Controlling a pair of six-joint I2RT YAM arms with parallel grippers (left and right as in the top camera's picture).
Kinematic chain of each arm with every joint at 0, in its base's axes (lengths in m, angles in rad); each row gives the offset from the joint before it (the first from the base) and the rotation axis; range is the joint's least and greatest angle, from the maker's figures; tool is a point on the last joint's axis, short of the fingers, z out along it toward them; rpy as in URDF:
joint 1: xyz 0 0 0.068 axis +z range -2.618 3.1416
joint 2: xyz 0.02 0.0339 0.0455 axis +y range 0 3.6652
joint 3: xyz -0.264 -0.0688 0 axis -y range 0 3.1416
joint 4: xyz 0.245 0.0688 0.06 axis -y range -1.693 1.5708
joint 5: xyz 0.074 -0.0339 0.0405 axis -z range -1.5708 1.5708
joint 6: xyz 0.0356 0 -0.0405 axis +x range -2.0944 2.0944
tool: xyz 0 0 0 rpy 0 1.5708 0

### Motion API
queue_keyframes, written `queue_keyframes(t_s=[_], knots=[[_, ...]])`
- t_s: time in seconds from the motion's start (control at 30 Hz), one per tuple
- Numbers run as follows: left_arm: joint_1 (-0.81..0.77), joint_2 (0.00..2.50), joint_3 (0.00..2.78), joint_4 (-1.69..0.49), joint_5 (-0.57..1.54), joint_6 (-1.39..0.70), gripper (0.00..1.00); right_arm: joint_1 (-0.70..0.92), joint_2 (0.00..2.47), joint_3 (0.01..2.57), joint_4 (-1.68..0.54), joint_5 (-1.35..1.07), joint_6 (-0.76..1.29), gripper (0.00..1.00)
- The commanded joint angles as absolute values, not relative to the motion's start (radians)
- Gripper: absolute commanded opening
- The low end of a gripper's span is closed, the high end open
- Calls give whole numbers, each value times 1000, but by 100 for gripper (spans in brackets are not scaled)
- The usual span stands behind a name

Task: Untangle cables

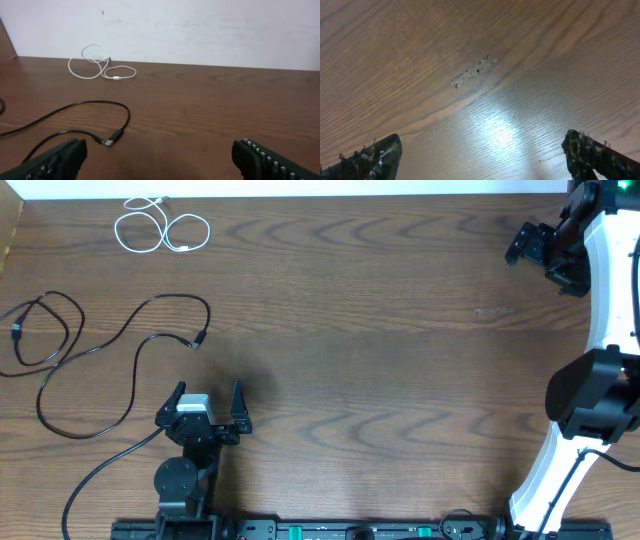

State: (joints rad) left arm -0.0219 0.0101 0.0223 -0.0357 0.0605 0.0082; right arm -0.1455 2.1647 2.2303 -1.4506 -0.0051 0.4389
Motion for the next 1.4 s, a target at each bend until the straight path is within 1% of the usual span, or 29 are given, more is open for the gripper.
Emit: queue_keyframes(t_s=[0.0,0.83,1.37], knots=[[-23,1,4,-70,51,25,98,-139,2173,2230,-1452,-3,429,99],[-23,4,4,-70,51,25,98,-140,2173,2230,-1451,-3,429,99],[-23,4,4,-70,51,25,98,-168,2166,2230,-1451,-3,429,99]])
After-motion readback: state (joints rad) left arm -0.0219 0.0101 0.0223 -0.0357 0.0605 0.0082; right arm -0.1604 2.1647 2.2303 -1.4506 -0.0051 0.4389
